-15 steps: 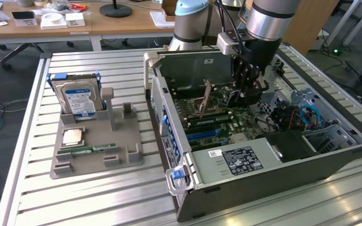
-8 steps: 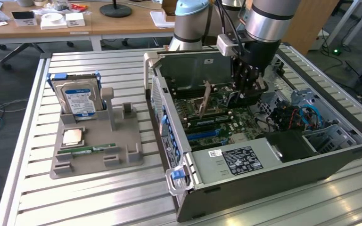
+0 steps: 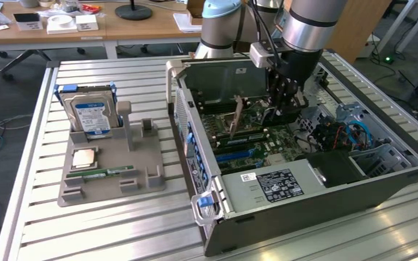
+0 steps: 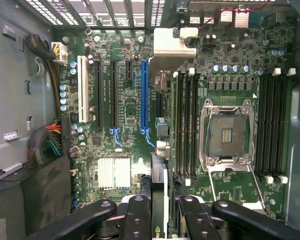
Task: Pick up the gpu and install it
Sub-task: 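Insert the gpu into the slot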
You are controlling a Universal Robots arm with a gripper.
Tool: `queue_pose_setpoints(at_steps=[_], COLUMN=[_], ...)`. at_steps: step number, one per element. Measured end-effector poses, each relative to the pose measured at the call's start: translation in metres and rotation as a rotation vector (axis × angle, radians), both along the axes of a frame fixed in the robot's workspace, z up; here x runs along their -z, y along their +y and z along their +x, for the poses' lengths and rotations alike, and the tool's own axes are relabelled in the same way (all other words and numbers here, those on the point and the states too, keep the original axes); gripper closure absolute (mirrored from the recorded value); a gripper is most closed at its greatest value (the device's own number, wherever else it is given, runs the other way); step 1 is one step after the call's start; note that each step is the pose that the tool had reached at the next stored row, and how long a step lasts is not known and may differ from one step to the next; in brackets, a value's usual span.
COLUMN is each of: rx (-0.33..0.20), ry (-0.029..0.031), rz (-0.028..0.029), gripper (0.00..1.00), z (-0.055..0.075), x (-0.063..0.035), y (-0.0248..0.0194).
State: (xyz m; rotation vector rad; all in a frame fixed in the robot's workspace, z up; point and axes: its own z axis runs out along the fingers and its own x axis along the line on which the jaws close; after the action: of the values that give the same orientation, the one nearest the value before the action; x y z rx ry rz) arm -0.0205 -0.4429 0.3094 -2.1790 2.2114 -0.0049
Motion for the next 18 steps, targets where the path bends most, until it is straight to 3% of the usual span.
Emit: queue_pose_setpoints(at_steps=[18], rx=[0.0], ry=[0.0], rz=[0.0001], gripper=[0.74], z=[-0.0031], x=[0.0033], y=[0.0])
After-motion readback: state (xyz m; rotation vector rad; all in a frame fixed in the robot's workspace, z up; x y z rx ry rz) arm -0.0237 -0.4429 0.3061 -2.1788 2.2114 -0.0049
